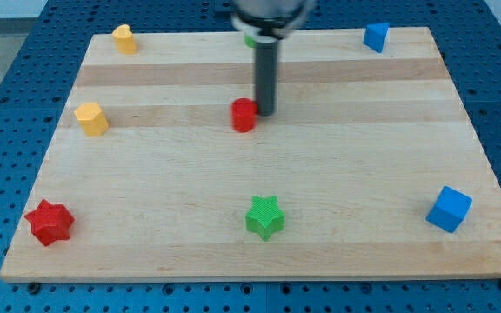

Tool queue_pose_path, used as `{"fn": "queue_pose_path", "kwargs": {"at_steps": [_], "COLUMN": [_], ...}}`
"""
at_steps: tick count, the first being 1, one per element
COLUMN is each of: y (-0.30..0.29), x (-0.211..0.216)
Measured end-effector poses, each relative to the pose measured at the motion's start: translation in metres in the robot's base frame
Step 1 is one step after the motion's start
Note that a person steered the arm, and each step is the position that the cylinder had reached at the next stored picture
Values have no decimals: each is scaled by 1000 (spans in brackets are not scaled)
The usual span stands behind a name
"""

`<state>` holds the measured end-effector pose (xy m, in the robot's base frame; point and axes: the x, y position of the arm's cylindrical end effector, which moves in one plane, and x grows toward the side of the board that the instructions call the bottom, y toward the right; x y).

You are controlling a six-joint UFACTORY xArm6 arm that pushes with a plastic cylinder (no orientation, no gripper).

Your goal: Push the green star to the bottom left of the red circle

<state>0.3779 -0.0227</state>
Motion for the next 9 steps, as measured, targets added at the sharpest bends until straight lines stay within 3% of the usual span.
{"fn": "queue_pose_path", "kwargs": {"at_steps": [1,2,3,4,5,8,9], "y": [18,105,138,138,137,95,32], "x": [-4,-6,58,128,165,208,188]}}
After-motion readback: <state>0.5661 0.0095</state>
